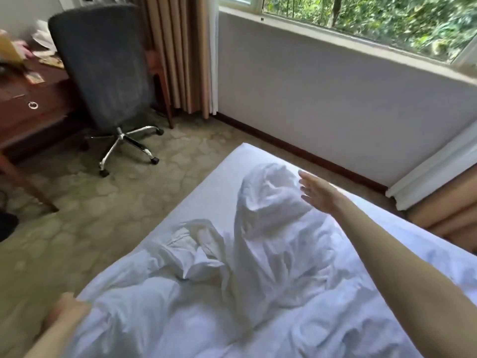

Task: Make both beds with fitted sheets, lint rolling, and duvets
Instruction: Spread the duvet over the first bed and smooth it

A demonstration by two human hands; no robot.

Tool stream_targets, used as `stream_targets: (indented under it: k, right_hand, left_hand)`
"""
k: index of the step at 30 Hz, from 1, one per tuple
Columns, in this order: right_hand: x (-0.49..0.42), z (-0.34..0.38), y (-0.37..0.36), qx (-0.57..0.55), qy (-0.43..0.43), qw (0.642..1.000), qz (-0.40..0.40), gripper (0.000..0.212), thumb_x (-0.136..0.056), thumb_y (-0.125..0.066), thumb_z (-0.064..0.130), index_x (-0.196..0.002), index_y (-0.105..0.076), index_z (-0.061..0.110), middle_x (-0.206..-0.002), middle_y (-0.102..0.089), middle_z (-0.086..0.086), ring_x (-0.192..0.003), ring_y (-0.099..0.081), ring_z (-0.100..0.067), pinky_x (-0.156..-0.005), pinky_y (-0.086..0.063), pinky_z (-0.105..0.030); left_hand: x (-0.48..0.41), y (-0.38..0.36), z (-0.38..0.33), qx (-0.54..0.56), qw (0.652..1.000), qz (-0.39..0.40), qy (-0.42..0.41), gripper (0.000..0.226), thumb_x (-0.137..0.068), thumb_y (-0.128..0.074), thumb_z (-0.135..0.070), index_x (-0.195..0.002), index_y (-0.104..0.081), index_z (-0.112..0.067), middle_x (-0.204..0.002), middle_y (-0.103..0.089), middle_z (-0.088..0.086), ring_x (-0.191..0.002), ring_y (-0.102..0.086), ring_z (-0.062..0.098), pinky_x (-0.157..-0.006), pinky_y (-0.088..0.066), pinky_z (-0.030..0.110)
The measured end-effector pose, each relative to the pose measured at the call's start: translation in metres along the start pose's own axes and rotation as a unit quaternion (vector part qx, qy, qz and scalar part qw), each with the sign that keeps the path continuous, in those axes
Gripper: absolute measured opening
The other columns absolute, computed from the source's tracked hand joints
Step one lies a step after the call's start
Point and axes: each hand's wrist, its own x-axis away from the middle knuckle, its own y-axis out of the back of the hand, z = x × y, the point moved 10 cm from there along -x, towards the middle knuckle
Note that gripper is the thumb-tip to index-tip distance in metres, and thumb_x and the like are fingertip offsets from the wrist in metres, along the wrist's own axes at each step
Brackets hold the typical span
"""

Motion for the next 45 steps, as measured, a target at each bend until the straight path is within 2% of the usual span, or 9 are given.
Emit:
stream_targets:
  k: [4,13,19,24,29,32,37,42,45]
  right_hand:
    - [0.049,-0.102,0.040,0.039,-0.084,0.995,-0.021,0.022,-0.096,-0.051,0.026,-0.117,-0.055,0.019,-0.111,-0.055,-0.005,-0.096,-0.054,-0.020,-0.083,-0.040,-0.031]
    - [0.262,-0.330,0.156,-0.030,-0.250,0.955,-0.156,0.014,-0.100,-0.044,0.025,-0.105,-0.055,0.019,-0.091,-0.063,0.002,-0.080,-0.059,-0.011,-0.068,-0.040,-0.026]
    - [0.401,-0.447,0.248,-0.053,-0.318,0.909,-0.262,0.013,-0.098,-0.045,0.017,-0.090,-0.056,0.016,-0.078,-0.059,-0.002,-0.064,-0.053,-0.011,-0.054,-0.038,-0.021]
    - [0.483,-0.522,0.306,0.052,-0.346,0.910,-0.221,0.019,-0.091,-0.046,-0.001,-0.075,-0.055,0.001,-0.069,-0.043,-0.007,-0.052,-0.040,-0.010,-0.038,-0.027,-0.011]
    - [0.535,-0.605,0.342,0.054,-0.394,0.912,-0.100,0.014,-0.081,-0.064,0.030,-0.079,-0.062,0.017,-0.076,-0.062,-0.002,-0.068,-0.058,-0.014,-0.064,-0.040,-0.027]
    - [0.587,-0.650,0.388,0.052,-0.467,0.874,-0.121,0.015,-0.090,-0.055,0.025,-0.102,-0.055,0.015,-0.084,-0.064,-0.001,-0.070,-0.060,-0.016,-0.065,-0.040,-0.027]
    - [0.607,-0.622,0.530,-0.043,-0.273,0.872,-0.404,0.044,-0.094,-0.055,0.027,-0.132,-0.048,0.005,-0.123,-0.054,-0.011,-0.114,-0.051,-0.028,-0.096,-0.040,-0.041]
    - [0.480,-0.551,0.517,-0.198,-0.127,0.944,-0.232,0.092,-0.070,-0.074,0.058,-0.143,-0.034,0.019,-0.141,-0.045,0.002,-0.124,-0.048,-0.014,-0.104,-0.040,-0.036]
    - [0.454,-0.523,0.461,-0.142,-0.086,0.970,-0.180,0.106,-0.069,-0.081,0.026,-0.152,-0.014,0.026,-0.144,-0.038,0.004,-0.120,-0.054,-0.025,-0.086,-0.055,-0.039]
  left_hand:
    - [0.045,-0.134,0.032,-0.240,0.970,0.026,-0.001,0.062,-0.078,-0.072,-0.022,-0.133,-0.048,-0.005,-0.119,-0.055,0.028,-0.109,-0.053,0.044,-0.095,-0.043,0.047]
    - [0.266,-0.342,0.010,-0.285,0.884,0.295,-0.225,0.017,-0.087,-0.057,-0.013,-0.090,-0.056,-0.030,-0.110,-0.059,0.007,-0.110,-0.058,0.023,-0.083,-0.038,0.024]
    - [0.375,-0.417,0.041,-0.341,0.837,0.335,-0.267,0.036,-0.088,-0.052,-0.011,-0.063,-0.033,-0.026,-0.087,-0.058,0.006,-0.101,-0.061,0.024,-0.075,-0.036,0.026]
    - [0.469,-0.479,0.109,-0.346,0.822,0.414,-0.183,0.011,-0.082,-0.057,-0.029,-0.088,-0.048,-0.026,-0.100,-0.059,0.001,-0.098,-0.059,0.018,-0.070,-0.036,0.018]
    - [0.572,-0.553,0.195,-0.245,0.862,0.444,-0.023,0.080,-0.064,-0.073,-0.043,-0.127,-0.043,-0.005,-0.107,-0.054,0.006,-0.090,-0.054,0.014,-0.070,-0.041,0.022]
    - [0.641,-0.596,0.220,-0.265,0.842,0.470,0.030,0.057,-0.086,-0.061,-0.049,-0.125,-0.041,-0.012,-0.118,-0.049,0.003,-0.096,-0.054,0.018,-0.073,-0.042,0.027]
    - [0.709,-0.649,0.172,-0.183,0.873,0.447,-0.072,0.031,-0.090,-0.059,-0.035,-0.112,-0.052,-0.014,-0.116,-0.058,0.005,-0.101,-0.058,0.018,-0.078,-0.046,0.027]
    - [0.728,-0.637,0.049,-0.117,0.912,0.307,-0.246,0.021,-0.092,-0.058,-0.026,-0.107,-0.058,-0.012,-0.106,-0.062,0.002,-0.092,-0.058,0.016,-0.077,-0.040,0.024]
    - [0.747,-0.616,-0.008,-0.097,0.907,0.272,-0.307,0.031,-0.093,-0.054,-0.029,-0.119,-0.055,-0.012,-0.117,-0.055,-0.003,-0.098,-0.055,0.013,-0.080,-0.038,0.022]
